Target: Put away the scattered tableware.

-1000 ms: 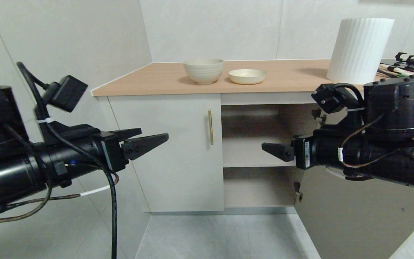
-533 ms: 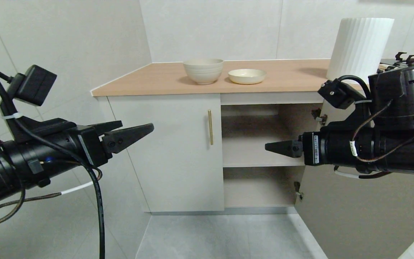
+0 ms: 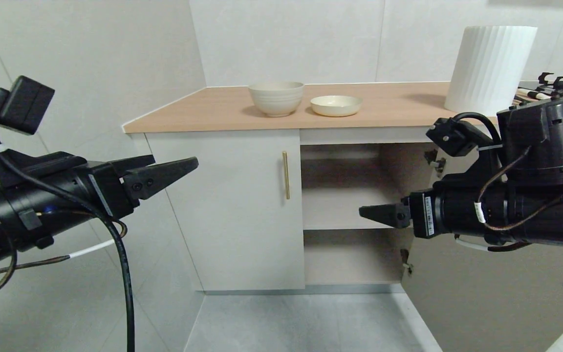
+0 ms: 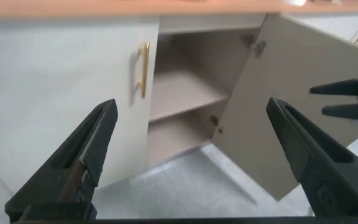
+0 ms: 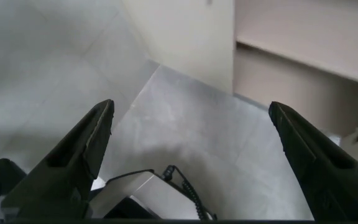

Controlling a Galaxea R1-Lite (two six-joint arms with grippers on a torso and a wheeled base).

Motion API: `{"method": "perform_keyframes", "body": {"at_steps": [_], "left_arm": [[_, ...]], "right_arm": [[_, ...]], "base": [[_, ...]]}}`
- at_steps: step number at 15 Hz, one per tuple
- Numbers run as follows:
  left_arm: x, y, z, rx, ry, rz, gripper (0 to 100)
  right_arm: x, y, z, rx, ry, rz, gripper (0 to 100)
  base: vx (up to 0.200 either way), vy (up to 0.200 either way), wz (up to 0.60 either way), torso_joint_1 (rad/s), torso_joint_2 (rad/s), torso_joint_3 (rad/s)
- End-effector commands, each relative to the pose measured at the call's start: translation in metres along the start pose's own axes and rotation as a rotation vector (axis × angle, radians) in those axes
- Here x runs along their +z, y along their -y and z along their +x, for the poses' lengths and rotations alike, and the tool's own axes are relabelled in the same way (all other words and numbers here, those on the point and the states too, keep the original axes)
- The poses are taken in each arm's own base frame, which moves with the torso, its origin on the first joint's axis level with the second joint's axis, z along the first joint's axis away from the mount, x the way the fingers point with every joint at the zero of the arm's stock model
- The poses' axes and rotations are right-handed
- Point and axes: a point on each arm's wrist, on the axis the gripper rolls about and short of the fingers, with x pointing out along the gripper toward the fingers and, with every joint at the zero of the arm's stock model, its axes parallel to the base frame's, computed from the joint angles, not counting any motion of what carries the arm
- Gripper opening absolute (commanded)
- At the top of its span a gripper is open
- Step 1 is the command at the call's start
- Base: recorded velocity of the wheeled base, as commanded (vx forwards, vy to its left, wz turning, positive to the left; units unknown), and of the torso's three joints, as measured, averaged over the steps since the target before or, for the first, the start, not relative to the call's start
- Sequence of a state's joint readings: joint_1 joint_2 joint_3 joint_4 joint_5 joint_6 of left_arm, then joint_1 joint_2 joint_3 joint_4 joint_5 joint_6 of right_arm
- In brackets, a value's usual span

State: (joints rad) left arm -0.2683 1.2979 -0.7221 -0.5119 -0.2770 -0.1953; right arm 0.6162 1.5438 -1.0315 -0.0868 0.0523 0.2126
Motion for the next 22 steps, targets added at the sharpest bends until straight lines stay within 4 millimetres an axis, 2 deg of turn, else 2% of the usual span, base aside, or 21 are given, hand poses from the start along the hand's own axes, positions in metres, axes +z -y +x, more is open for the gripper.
{"method": "perform_keyframes", "body": {"at_steps": [1,11,17,22], "left_arm": [[-0.001,-0.002,0.002,0.006,-0.005,-0.003,100],[0.003,-0.008,0.001,0.035,0.007,-0.005,100],[0.002,-0.008,0.000,0.033,0.002,-0.007,100],[-0.004,-0.012,0.010,0.012,-0.032,-0.016,100]], "right_arm": [[0.000,0.000,0.000,-0.001,-0.001,0.000,100],[-0.004,0.001,0.000,0.000,-0.004,-0.012,100],[-0.003,0.001,-0.005,0.002,0.007,-0.022,100],[-0.004,0.001,-0.002,0.001,0.004,-0.028,100]], "base": [[0.200,0.000,0.00,0.002,0.00,0.002],[0.200,0.000,0.00,0.004,0.00,0.002],[0.000,0.000,0.00,0.000,0.00,0.000],[0.000,0.000,0.00,0.000,0.00,0.000]]}}
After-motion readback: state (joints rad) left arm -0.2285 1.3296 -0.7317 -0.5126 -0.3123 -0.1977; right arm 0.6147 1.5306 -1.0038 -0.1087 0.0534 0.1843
